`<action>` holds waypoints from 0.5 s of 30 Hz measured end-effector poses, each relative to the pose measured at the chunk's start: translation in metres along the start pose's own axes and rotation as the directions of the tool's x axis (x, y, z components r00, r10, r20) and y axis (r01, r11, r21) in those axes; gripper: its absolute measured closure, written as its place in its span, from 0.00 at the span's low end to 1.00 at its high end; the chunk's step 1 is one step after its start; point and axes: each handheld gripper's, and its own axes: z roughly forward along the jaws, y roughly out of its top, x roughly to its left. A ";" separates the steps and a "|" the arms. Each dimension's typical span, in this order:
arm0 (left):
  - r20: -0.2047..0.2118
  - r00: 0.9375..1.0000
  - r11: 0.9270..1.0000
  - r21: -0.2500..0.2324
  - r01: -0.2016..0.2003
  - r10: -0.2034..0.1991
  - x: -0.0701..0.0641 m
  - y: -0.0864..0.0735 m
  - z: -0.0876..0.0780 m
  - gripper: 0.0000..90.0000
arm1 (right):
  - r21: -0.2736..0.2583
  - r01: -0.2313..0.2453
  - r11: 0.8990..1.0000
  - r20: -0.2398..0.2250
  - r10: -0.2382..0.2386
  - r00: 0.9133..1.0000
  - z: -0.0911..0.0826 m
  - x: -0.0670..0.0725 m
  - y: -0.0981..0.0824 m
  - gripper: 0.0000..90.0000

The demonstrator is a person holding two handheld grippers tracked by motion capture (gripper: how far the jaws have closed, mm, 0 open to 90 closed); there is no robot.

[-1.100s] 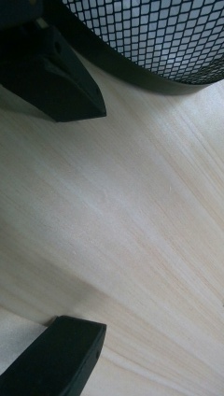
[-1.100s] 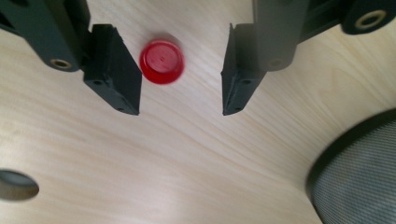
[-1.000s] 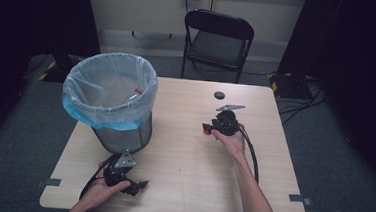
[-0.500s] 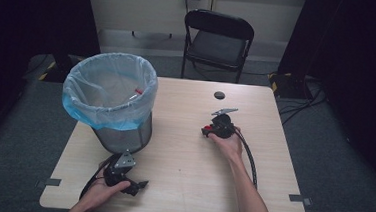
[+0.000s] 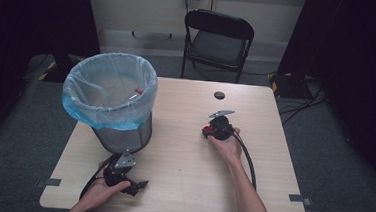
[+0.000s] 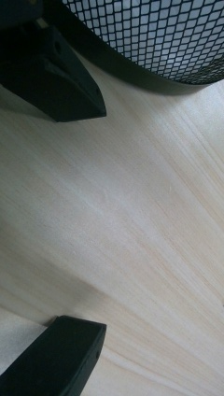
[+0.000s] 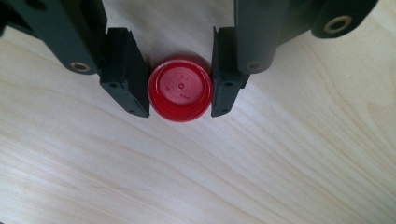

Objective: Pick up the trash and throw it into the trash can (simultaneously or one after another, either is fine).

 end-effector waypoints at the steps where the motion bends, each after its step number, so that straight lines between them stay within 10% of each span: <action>1: 0.000 1.000 1.000 0.000 0.000 0.000 0.000 0.000 0.000 0.00 | 0.000 0.004 1.000 -0.001 -0.004 1.000 0.000 0.001 0.000 0.66; 15: 0.000 1.000 1.000 0.000 0.000 0.000 0.000 0.000 0.000 0.00 | -0.064 -0.058 0.996 -0.075 0.053 0.996 -0.016 0.005 0.007 0.66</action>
